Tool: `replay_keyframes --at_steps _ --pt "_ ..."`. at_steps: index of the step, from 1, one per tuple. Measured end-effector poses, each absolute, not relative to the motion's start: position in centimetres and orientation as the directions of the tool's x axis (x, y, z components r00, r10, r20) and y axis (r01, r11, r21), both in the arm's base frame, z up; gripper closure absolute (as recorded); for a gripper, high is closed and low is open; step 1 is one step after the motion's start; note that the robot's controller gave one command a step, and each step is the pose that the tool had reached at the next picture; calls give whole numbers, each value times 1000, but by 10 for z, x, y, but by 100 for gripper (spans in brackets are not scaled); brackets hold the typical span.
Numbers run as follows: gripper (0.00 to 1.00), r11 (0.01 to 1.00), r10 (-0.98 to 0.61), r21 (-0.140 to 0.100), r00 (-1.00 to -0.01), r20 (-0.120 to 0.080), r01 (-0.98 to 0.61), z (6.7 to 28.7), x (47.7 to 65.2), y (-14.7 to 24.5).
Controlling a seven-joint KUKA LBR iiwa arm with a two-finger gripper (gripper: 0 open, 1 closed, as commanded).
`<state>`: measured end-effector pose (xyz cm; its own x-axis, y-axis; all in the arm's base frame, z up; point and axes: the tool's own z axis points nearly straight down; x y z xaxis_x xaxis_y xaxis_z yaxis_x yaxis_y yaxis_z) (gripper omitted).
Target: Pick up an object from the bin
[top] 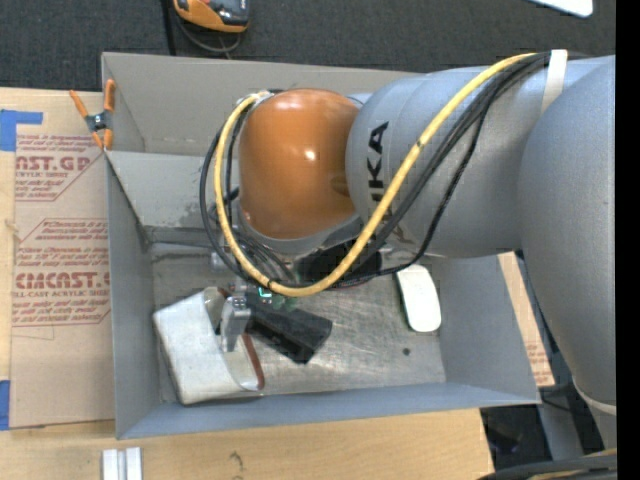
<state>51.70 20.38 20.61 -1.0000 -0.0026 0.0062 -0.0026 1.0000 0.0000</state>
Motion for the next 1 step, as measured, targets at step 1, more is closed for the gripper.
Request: replay_keyframes --at_steps 1 --pt "0 1000 -1 1 -1000 -1 -1 210 519 203"
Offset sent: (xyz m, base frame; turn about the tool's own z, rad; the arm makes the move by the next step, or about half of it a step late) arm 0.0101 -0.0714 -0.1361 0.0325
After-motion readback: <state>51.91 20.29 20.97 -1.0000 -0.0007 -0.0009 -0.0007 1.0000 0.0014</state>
